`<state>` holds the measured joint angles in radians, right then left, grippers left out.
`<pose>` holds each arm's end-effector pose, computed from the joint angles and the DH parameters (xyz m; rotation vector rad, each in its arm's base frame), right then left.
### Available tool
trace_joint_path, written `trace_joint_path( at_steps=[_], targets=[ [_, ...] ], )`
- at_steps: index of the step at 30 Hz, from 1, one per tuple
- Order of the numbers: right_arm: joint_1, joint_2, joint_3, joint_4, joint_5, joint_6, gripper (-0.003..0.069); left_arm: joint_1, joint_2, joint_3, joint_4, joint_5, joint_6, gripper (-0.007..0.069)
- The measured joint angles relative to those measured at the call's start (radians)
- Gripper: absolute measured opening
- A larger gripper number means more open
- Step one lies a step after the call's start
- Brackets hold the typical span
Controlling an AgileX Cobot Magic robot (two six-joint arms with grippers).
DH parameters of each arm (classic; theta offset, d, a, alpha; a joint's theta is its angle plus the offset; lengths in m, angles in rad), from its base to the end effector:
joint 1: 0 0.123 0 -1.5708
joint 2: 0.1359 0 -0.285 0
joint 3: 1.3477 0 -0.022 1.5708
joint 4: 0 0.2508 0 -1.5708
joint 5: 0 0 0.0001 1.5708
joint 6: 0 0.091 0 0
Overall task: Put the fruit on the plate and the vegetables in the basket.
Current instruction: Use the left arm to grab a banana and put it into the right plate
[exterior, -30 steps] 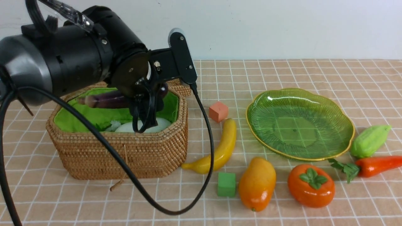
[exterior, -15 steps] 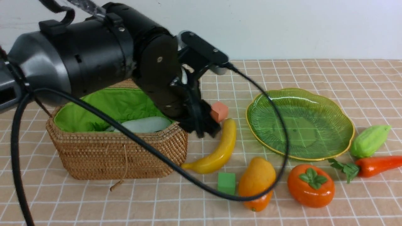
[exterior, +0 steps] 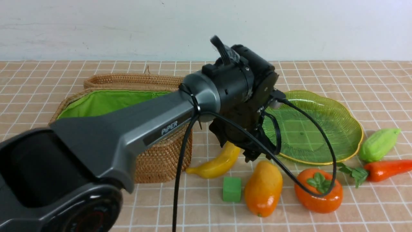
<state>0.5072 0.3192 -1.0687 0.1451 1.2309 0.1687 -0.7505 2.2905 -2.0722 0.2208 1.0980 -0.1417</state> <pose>-0.0244 0.0006 0.4148 -0.3807 1.9716 0.6044 0.3758 -0.3262 0.2151 0.9090 2.5876 0.0615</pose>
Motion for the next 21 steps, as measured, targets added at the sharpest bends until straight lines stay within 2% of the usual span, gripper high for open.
trace_joint_path(
  at_steps=[4, 6, 10, 12, 17, 21],
  targets=[
    [0.0, 0.0, 0.0, 0.001, 0.009, 0.002, 0.0211, 0.015, 0.048, -0.005, 0.023, -0.041, -0.005, 0.0551],
    [0.0, 0.0, 0.0, 0.001, 0.012, 0.002, 0.0213, 0.022, 0.071, -0.005, 0.029, -0.057, -0.007, 0.0528],
    [0.0, 0.0, 0.0, 0.0, 0.012, 0.003, 0.0215, 0.034, 0.093, -0.007, 0.005, -0.049, -0.013, 0.0347],
    [0.0, 0.0, 0.0, -0.001, 0.012, 0.003, 0.0215, 0.034, 0.09, -0.007, -0.007, -0.035, -0.015, 0.032],
    [0.0, 0.0, 0.0, -0.016, 0.012, 0.003, 0.0218, 0.026, 0.075, -0.048, -0.008, 0.021, -0.015, 0.0323],
    [0.0, 0.0, 0.0, -0.049, 0.004, 0.003, 0.0221, -0.008, -0.003, -0.167, 0.044, 0.069, -0.014, 0.0323]
  ],
)
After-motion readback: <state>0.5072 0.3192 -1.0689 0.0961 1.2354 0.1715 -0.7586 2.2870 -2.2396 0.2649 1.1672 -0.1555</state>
